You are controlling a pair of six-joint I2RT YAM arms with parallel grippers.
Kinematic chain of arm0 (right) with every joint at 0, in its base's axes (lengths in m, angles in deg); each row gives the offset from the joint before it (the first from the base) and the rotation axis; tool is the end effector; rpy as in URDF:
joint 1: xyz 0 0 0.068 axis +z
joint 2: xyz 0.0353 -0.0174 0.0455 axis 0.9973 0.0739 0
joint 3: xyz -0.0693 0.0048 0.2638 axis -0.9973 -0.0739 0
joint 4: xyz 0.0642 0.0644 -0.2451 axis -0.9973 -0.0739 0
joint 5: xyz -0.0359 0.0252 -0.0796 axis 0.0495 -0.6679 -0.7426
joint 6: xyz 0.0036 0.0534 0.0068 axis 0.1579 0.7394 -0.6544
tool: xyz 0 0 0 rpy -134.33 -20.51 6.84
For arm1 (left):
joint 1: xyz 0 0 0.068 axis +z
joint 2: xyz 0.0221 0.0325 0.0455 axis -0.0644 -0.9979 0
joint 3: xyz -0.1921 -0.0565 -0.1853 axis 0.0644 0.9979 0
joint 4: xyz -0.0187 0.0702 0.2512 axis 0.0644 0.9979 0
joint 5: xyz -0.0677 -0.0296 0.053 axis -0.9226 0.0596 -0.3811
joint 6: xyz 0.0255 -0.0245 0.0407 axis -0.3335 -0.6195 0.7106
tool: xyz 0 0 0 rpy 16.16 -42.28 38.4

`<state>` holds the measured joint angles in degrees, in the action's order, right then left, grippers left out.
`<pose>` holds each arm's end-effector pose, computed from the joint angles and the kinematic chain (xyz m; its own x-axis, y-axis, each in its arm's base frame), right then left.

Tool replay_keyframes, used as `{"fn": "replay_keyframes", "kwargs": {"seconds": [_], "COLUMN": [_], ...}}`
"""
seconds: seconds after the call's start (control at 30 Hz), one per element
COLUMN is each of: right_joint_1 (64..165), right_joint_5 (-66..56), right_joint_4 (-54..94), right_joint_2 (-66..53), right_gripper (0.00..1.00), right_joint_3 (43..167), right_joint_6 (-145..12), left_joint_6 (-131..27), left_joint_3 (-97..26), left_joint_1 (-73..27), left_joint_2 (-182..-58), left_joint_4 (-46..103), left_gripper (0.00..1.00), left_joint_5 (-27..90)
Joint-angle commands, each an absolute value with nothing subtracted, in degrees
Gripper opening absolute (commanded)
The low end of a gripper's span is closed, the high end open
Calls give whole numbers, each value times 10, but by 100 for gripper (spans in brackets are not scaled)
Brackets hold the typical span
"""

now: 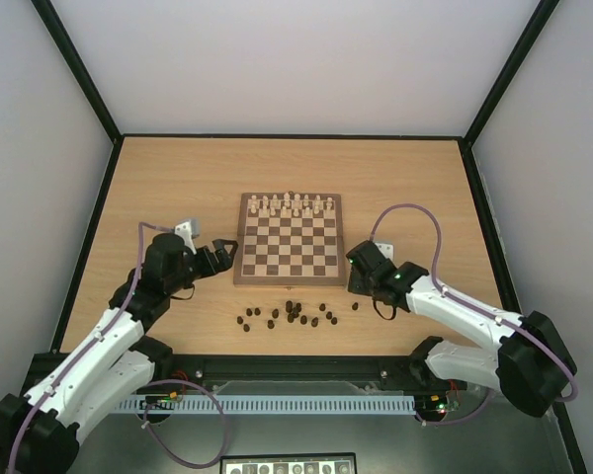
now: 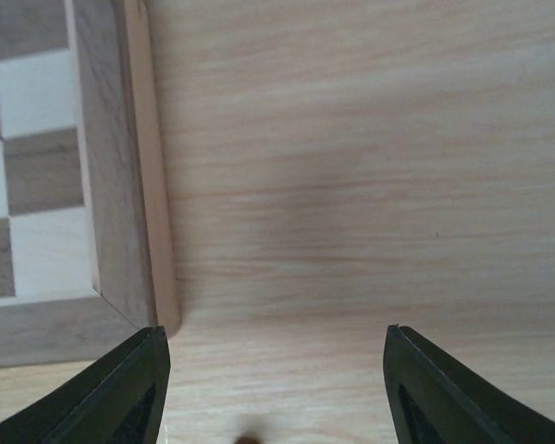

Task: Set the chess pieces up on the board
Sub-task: Pick up the chess piece at the center of the board.

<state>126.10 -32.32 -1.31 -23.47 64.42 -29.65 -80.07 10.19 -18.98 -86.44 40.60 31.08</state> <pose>0.1722 0.1302 0.1992 -0.7379 0.2227 -0.6371 0.0883 0.9677 0.2360 0.1591 -0.0723 0.2379 -0.6228 -0.4268 -0.6557 0.1410 0.7631 -0.6307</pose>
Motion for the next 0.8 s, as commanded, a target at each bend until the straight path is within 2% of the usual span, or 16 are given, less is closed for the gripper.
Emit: {"fn": "replay_keyframes", "kwargs": {"seconds": [0.0,0.33,0.77], "right_joint_1": [1289,1396,1408], "right_joint_5": [-350,-369,-381], "right_joint_4": [-47,-87,-84], "right_joint_2": [-234,-212,-198], "right_gripper": [62,51,37], "right_joint_3": [627,620,612], "right_joint_6": [-243,-160,-158], "left_joint_6": [-793,-778,-775], "left_joint_3": [74,70,75], "left_joint_1": [-196,-199,-204], "left_joint_2": [-870,-892,-907], "left_joint_4": [396,392,379], "left_gripper": [100,99,99], "left_joint_5": [315,304,312]}}
